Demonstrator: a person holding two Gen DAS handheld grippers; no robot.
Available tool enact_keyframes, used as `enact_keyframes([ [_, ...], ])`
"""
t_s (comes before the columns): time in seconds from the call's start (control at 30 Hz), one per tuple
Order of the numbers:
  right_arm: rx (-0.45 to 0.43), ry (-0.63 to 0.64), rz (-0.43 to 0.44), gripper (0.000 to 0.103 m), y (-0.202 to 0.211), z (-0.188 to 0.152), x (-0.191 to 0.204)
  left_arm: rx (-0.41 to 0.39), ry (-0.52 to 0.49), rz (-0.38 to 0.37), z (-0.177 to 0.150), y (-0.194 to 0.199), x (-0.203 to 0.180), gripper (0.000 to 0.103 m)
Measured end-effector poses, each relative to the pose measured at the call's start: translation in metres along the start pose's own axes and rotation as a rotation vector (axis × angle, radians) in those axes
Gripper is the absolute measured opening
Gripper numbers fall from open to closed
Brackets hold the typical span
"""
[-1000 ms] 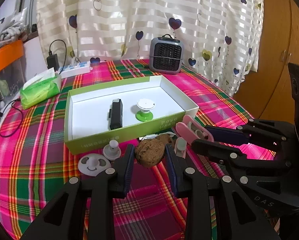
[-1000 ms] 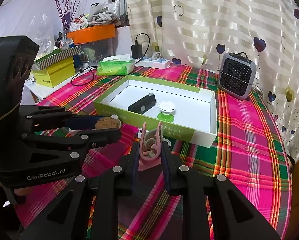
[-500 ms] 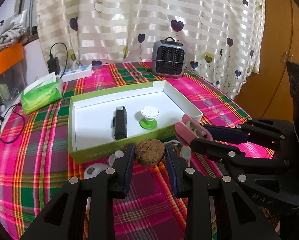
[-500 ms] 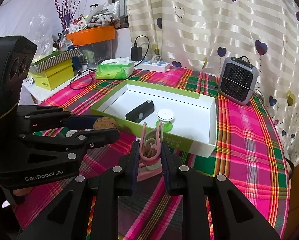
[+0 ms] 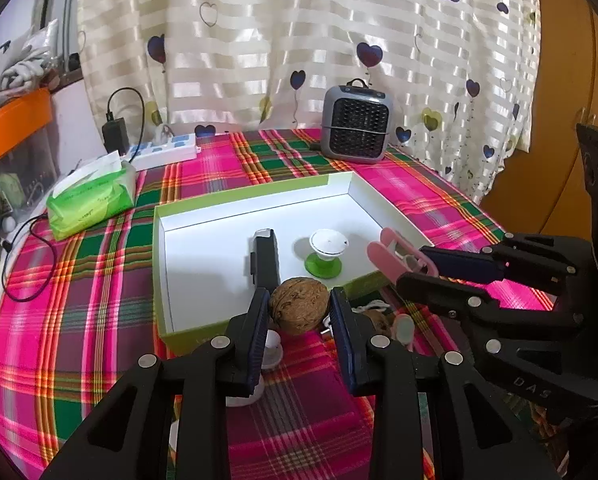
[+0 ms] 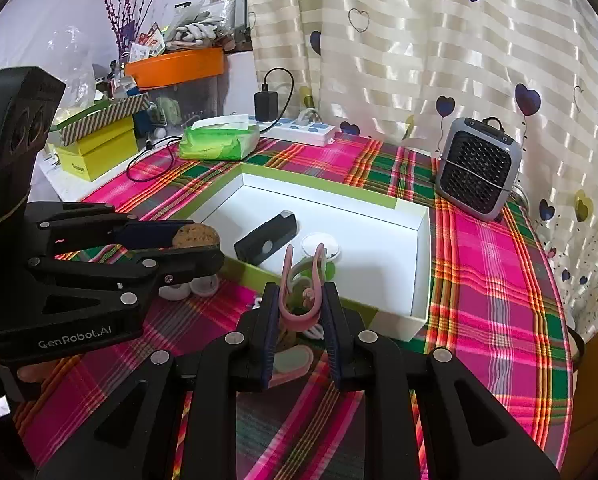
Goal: Organize objects
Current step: 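Carry the walnut with the left gripper while the right gripper carries the pink clip into the box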
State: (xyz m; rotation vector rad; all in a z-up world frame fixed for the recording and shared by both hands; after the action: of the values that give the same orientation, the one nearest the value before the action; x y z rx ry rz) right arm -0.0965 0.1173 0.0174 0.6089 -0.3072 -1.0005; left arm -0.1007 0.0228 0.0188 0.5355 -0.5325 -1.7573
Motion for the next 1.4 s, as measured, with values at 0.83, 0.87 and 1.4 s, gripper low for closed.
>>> enact_keyframes([
  [0.83, 0.047, -0.039, -0.003, 0.022, -0.034, 0.015, -0.029, 0.020, 0.030, 0.072, 0.020, -0.034, 0.034, 0.029],
  [0.87, 0.049, -0.039, -0.004, 0.022, -0.036, 0.015, -0.031, 0.021, 0.033, 0.074, 0.021, -0.036, 0.036, 0.029],
  [1.4, 0.115, -0.066, -0.014, 0.022, -0.068, 0.012, -0.049, 0.062, 0.054, 0.122, 0.019, -0.064, 0.055, 0.029],
])
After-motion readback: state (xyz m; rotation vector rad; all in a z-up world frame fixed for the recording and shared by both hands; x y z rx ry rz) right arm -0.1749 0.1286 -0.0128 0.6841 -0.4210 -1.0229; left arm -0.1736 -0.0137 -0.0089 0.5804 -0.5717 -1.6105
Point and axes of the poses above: each gripper's, at about its wrist camera, not at the fingertips, and y roughly against the way its jaws point, x to its left, z to its top, the point moved 5 cm from there along -y, roughly the way its jaws point, and after that the axes turned 3 degrees about -x, right-handed, at the moved point
